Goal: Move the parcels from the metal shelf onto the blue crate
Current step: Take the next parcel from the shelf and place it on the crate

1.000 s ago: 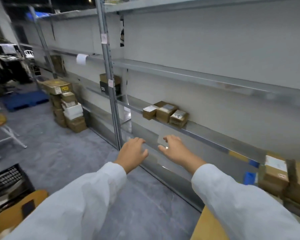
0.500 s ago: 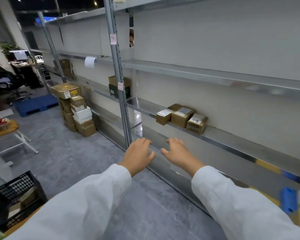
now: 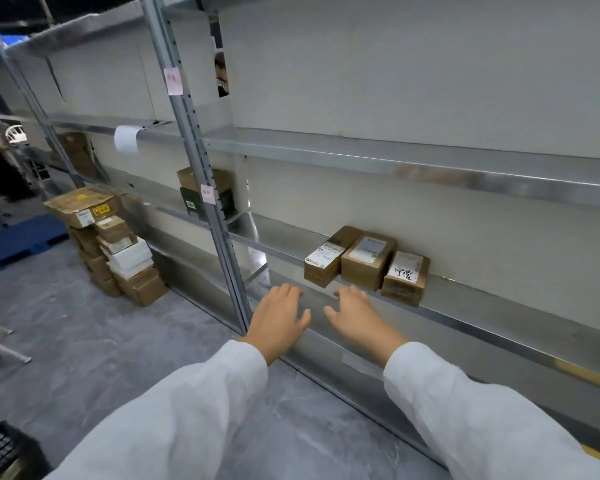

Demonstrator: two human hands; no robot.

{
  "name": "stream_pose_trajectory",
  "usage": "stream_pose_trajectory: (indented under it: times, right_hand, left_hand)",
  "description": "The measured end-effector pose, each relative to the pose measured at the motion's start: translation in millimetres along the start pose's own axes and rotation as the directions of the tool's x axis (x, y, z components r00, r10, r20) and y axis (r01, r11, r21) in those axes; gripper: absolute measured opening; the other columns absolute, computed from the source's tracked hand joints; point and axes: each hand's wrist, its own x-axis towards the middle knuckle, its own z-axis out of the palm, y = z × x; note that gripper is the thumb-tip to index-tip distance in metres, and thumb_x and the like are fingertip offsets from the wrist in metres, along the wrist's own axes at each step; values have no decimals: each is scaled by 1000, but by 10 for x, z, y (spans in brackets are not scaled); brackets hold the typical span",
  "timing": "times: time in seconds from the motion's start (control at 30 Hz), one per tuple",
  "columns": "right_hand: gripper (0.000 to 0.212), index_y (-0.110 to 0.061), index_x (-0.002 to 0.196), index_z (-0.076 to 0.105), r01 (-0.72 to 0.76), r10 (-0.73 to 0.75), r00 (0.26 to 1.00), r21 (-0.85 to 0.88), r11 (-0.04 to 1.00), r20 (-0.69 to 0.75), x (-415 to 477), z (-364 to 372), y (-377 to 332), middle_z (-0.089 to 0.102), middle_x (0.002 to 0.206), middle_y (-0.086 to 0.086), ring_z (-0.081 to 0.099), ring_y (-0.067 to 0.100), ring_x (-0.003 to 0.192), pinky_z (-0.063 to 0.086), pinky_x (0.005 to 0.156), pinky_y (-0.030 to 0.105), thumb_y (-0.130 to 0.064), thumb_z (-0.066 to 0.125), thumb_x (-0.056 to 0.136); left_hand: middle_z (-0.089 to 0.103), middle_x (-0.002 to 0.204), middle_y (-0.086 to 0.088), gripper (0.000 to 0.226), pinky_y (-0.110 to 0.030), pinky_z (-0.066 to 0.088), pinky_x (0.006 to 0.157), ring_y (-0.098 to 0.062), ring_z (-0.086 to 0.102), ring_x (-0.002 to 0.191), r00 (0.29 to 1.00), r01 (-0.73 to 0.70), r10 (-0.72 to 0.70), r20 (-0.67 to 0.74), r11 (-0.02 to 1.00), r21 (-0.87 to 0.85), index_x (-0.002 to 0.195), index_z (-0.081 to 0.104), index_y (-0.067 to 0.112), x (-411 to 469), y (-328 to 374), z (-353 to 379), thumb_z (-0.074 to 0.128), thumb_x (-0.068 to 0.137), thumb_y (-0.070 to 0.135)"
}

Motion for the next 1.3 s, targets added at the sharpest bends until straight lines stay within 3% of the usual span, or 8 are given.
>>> stream_pose_trajectory:
  times: [0.3,0.53,0.7,0.93,1.0,1.13,1.3]
  right_hand:
    - [45,-16,131,47,-61,58,998,-75,995,-35,742,154,18,47,132,5,41,23,123,39,101,39,-39,50,93]
    - [40,-14,128,49,-150,149,988,-32,988,-28,1425,262,64,50,124,4,54,21,111,47,92,36,-35,50,94]
    - [35,-15,125,51,-236,235,970,-12,972,-62,1989,291,59,54,121,3,56,19,105,51,88,39,-33,51,94]
    - [34,-14,126,48,-422,424,905,49,905,-26,2570,576,122,53,124,4,59,19,99,52,87,35,-31,51,97]
    - [38,-11,131,46,-464,465,885,64,884,-4,2702,663,164,50,129,7,58,22,105,49,93,36,-28,50,97]
    - [55,-8,145,31,-490,496,868,138,860,-7,2891,792,209,43,141,11,52,26,122,43,104,37,-22,51,96]
    - [62,-7,151,17,-557,576,817,231,798,-21,3137,898,266,39,142,14,53,28,120,47,100,43,-23,47,99]
  left_hand:
    - [52,132,2,45,-28,35,105,-14,44,123,998,-16,20,63,998,-59,137,47,19,676,-458,283,50,97,39]
    - [53,129,4,42,-39,10,119,-15,42,128,988,-127,124,87,992,21,133,47,20,1520,-800,566,45,97,40]
    - [53,121,2,36,-39,12,118,-18,45,122,963,-242,232,134,969,58,125,50,18,2181,-1096,834,42,97,39]
    - [52,127,0,39,-38,10,118,-19,43,124,931,-288,279,237,958,4,128,50,16,2857,-1486,1318,41,98,40]
    - [52,127,0,40,-36,13,117,-20,43,123,916,-303,304,262,952,-44,129,50,16,2999,-1560,1457,41,98,39]
    - [51,123,-4,35,-31,34,103,-22,45,117,884,-271,343,318,930,-249,126,51,11,3207,-1632,1717,46,97,30]
    - [53,117,-3,31,-29,41,95,-16,46,107,875,-140,327,356,876,-461,123,52,12,3393,-1646,1996,45,99,30]
